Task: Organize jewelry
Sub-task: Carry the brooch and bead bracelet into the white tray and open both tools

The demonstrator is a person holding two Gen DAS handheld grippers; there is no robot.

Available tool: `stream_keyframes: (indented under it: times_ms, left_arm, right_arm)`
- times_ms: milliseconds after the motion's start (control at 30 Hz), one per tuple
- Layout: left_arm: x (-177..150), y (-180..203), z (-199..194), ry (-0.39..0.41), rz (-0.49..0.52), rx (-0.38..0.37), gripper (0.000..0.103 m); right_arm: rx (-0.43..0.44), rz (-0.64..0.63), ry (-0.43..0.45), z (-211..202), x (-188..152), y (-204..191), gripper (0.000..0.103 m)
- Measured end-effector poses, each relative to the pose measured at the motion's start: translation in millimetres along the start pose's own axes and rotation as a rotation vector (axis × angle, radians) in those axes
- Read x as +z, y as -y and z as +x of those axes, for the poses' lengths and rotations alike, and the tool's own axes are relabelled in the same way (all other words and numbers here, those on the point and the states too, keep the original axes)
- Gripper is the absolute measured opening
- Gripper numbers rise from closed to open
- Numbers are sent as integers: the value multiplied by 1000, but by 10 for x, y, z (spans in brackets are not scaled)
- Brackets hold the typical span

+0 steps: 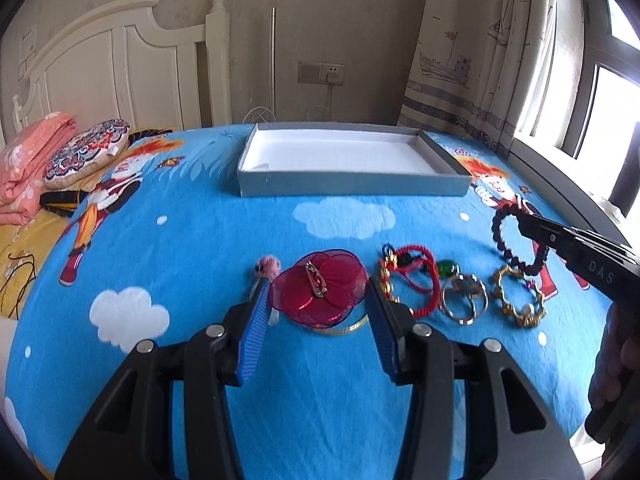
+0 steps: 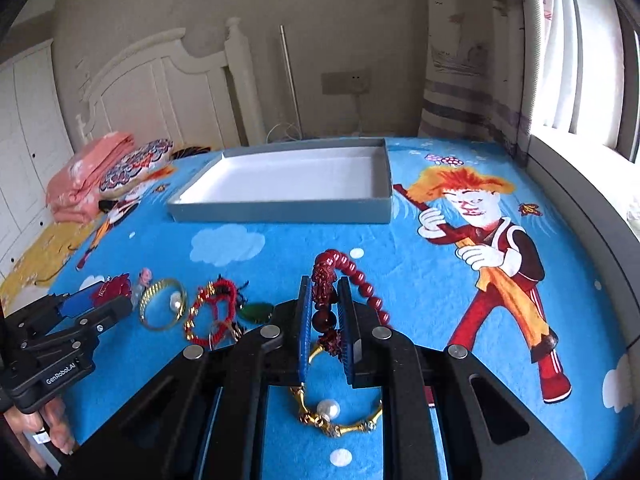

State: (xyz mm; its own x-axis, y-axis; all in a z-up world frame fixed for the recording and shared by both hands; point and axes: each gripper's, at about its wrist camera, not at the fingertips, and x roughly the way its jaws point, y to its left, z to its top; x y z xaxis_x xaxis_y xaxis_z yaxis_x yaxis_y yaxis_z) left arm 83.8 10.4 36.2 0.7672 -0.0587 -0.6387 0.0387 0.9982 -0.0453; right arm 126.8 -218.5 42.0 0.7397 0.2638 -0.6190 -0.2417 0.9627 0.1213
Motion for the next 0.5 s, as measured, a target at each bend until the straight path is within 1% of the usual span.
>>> stream_keyframes:
  times_ms: [167, 500]
  left_arm:
    - [246, 18, 69, 24, 12, 10, 46]
    - [790, -3, 336, 54, 10, 30, 46]
  right_arm:
    - [-17, 22, 38, -4, 164, -2, 15]
    - [-32, 41, 70, 160, 530, -46, 15]
